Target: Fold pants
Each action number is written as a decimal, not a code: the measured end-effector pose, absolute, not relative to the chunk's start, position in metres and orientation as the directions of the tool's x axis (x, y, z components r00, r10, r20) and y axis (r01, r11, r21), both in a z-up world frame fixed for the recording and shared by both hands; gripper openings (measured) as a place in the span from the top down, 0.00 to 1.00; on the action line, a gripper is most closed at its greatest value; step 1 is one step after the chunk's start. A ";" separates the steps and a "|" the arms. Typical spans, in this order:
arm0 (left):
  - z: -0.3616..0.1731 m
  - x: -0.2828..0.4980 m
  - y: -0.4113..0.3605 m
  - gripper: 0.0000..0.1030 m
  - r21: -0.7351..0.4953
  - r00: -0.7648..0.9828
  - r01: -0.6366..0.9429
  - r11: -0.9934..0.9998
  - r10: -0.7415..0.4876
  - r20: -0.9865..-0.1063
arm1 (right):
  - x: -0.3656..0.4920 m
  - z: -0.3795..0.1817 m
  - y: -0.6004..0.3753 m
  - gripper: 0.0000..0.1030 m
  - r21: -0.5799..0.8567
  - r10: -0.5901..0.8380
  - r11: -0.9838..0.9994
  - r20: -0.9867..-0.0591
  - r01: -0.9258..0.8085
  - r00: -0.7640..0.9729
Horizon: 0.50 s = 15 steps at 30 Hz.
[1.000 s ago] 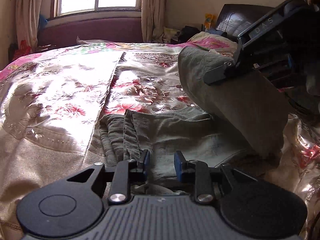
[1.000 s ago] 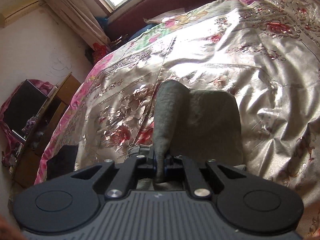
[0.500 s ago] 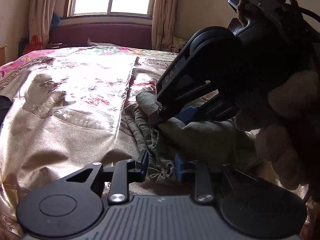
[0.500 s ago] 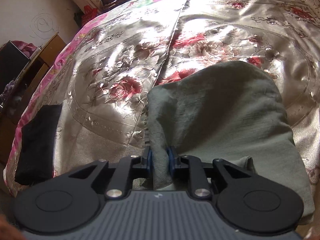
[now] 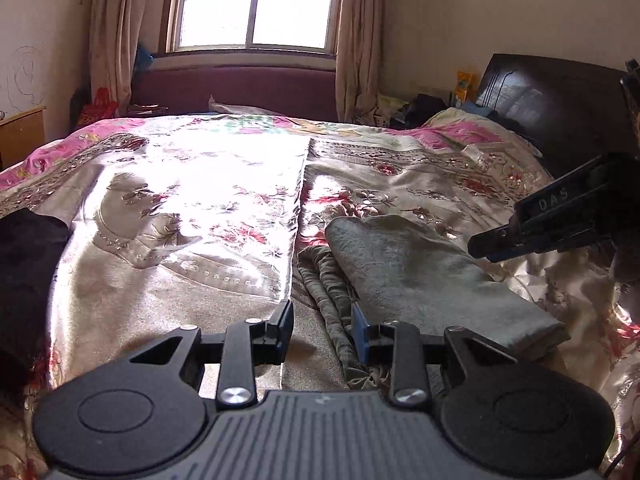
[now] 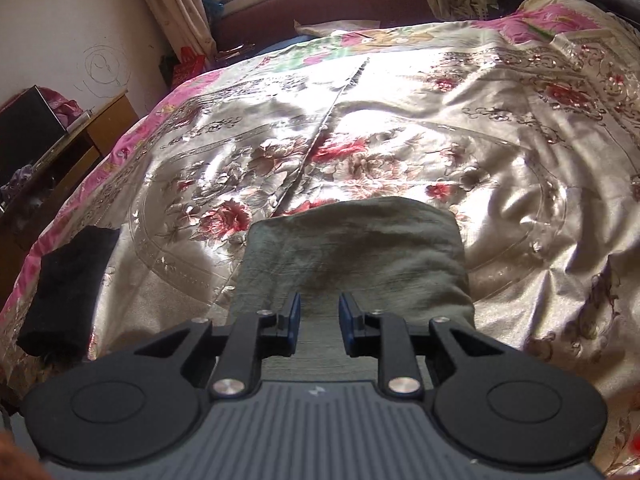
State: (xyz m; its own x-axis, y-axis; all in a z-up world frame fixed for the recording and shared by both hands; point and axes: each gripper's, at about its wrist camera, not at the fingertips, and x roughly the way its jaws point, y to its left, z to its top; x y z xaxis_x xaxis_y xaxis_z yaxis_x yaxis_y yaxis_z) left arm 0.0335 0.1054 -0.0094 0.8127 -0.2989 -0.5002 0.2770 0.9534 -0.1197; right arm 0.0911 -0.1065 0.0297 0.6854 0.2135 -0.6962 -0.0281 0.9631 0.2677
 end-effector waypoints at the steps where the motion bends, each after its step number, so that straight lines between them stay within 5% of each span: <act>1: -0.004 0.035 0.104 0.56 -0.120 0.814 0.286 0.951 -0.307 -0.494 | 0.091 0.028 -0.114 0.77 0.257 0.198 0.966 -0.695 -0.018 0.691; 10: -0.028 0.115 0.073 0.54 -0.163 0.698 0.354 0.921 -0.376 -0.610 | 0.101 0.006 -0.169 0.69 0.263 0.159 0.964 -0.698 0.042 0.698; 12: -0.030 0.126 0.065 0.69 -0.139 0.695 0.376 0.916 -0.378 -0.611 | 0.101 -0.001 -0.171 0.69 0.286 0.195 0.958 -0.709 0.023 0.678; 15: -0.024 0.145 0.056 0.73 -0.054 0.706 0.408 0.911 -0.353 -0.615 | 0.095 -0.010 -0.164 0.69 0.246 0.205 0.969 -0.724 -0.031 0.659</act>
